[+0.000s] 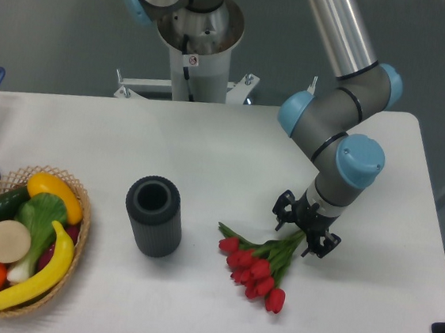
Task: Pick up the flowers from the table
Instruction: 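Close the gripper around the tulip stems, then lift the gripped tulip bouquet up off the table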
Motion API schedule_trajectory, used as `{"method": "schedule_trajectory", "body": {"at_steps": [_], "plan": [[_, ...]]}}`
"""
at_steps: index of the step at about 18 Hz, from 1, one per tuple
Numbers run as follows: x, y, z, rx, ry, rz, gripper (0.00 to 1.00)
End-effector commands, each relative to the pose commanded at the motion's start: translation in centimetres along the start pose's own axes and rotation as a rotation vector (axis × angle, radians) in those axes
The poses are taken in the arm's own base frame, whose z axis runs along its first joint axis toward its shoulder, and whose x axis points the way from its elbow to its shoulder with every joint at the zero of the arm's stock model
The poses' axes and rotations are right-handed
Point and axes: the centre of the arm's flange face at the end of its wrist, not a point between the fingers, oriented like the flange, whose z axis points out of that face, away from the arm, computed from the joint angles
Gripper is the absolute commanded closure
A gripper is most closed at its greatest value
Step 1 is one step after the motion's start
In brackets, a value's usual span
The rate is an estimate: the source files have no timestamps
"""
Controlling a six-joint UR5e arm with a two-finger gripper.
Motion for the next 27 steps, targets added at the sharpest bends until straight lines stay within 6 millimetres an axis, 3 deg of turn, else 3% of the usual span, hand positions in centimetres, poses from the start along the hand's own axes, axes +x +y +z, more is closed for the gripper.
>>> {"method": "schedule_trajectory", "body": {"at_steps": [11,20,22,27], "plan": [[0.1,0.0,-0.6,0.003,-0.006,-0.023,0.67],[-0.3,0.0,-1.3,0.005,-0.020,-0.026,0.74],[-0.4,-0.1,-2.5,0.010,-0.040,-0.023,0.74],[-1.3,-0.6,-8.3,0.055,-0.134,-0.022,0.74]]}}
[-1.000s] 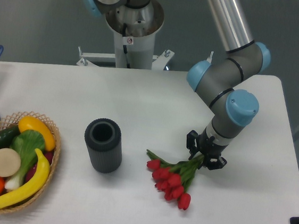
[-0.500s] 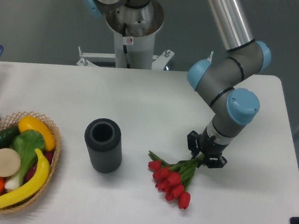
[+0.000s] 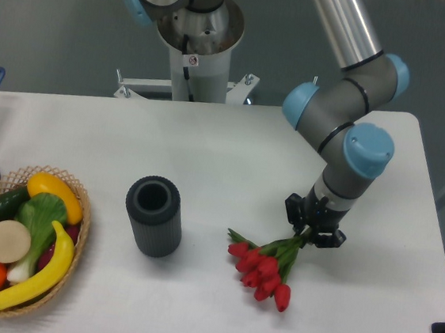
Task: Pick up the flowers from the table
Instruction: 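Lift the gripped tulip bouquet up off the table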
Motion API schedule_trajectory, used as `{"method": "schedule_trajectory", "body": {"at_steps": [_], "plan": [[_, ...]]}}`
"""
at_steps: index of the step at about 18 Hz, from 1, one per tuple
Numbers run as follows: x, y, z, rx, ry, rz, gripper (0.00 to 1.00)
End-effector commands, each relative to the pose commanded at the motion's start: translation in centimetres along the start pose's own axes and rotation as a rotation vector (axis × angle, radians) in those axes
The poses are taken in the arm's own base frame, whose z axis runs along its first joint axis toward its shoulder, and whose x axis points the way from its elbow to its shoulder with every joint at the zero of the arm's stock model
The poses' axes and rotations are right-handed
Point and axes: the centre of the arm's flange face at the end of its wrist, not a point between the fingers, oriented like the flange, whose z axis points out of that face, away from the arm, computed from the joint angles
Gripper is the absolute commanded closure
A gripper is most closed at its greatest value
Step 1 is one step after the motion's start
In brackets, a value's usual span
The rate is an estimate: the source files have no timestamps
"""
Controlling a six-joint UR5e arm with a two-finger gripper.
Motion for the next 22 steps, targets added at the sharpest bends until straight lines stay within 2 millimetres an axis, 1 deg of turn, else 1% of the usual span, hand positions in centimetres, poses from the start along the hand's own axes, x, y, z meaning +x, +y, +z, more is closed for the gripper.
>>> {"method": "schedule_trajectory", "body": {"at_steps": [1,3,4,5,7,9,11,14,16,20,22], "plan": [[-0.4,-0.3,-1.3,0.032,-0.018,-0.001,0.74],[-0.9,0.1,-4.1,0.101,-0.051,-0.021,0.74],[-1.0,0.2,-5.1,0.138,-0.058,-0.042,0.74],[-1.4,0.2,-6.6,0.184,-0.074,-0.062,0.74],[-1.8,0.1,-8.4,0.229,-0.094,-0.077,0.74],[-2.4,0.0,-9.6,0.266,-0.106,-0.108,0.74],[-3.2,-0.7,-11.3,0.321,-0.121,-0.137,0.74],[-4.6,-0.1,-13.8,0.420,-0.134,-0.192,0.74],[-5.2,0.7,-15.1,0.490,-0.137,-0.210,0.74],[-6.0,2.9,-16.6,0.613,-0.129,-0.238,0.74],[-6.2,3.5,-17.4,0.653,-0.132,-0.240,0.74]]}}
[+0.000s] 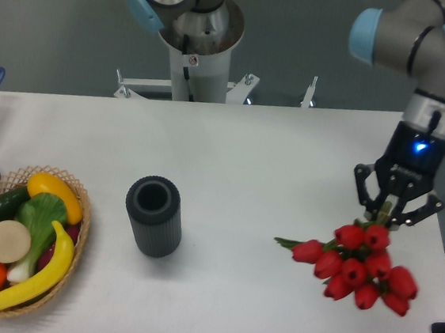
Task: Pick up the flowers from the table
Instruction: 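Lift the gripped tulip bouquet up off the table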
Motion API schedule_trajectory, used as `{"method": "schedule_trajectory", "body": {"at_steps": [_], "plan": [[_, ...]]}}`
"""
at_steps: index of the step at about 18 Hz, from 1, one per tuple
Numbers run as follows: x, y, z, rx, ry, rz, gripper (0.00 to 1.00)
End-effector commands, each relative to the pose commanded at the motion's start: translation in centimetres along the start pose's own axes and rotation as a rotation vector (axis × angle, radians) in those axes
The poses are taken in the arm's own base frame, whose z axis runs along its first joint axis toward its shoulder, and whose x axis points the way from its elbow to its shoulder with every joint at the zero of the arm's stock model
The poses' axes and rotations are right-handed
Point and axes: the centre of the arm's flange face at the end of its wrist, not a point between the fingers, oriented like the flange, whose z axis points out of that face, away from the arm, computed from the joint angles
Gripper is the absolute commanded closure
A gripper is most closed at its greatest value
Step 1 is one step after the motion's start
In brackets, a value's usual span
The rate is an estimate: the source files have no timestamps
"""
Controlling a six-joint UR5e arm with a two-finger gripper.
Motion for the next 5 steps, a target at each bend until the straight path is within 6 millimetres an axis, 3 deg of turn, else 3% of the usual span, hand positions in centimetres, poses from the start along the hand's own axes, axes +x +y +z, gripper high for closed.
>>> {"method": "schedule_trajectory", "body": {"at_steps": [5], "plan": [[-0.08,0.36,-1.34,0.017,-0.012,-0.016,0.74]]}}
